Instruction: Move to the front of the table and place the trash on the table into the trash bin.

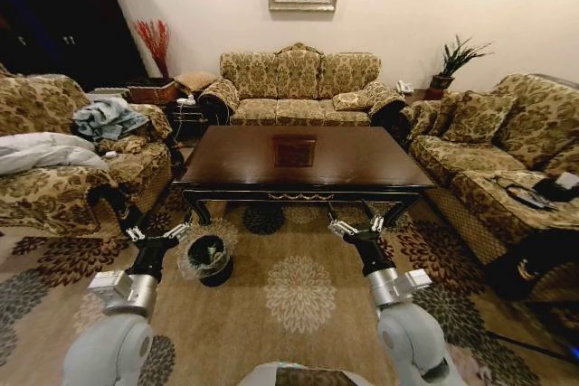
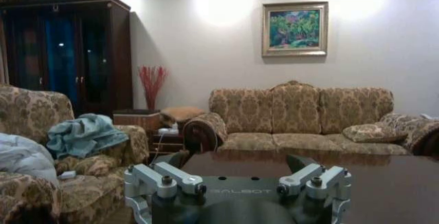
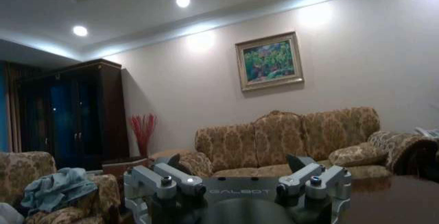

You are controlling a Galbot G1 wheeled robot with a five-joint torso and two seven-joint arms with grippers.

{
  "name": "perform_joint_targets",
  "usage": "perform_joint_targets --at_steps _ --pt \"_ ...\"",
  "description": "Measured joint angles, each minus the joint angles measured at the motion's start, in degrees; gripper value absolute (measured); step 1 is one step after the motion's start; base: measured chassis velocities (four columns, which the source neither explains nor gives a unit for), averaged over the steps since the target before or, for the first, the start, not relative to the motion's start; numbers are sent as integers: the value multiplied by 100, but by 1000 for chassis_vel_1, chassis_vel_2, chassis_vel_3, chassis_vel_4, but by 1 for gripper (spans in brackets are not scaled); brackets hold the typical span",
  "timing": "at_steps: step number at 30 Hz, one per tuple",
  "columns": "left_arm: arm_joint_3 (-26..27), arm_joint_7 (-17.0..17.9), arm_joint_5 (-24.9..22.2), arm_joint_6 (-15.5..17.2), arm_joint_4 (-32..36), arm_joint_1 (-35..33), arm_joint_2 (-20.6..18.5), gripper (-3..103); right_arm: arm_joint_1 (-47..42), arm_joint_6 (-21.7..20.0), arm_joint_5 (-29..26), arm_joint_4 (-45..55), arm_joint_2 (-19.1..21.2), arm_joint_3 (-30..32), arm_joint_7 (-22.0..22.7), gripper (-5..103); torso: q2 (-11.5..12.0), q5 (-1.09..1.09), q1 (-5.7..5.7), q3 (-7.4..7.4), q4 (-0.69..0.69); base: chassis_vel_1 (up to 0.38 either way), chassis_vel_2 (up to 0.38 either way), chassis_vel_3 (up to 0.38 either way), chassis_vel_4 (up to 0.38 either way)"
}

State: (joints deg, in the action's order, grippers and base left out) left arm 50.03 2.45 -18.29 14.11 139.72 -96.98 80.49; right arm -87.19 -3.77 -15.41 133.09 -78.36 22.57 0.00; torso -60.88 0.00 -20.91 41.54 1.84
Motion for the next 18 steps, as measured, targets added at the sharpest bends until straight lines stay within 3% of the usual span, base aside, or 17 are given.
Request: perform_joint_targets --at_steps 18 --pt "0 0 0 0 0 0 0 100 0 0 0 0 0 0 0 100 0 0 0 0 0 0 0 0 0"
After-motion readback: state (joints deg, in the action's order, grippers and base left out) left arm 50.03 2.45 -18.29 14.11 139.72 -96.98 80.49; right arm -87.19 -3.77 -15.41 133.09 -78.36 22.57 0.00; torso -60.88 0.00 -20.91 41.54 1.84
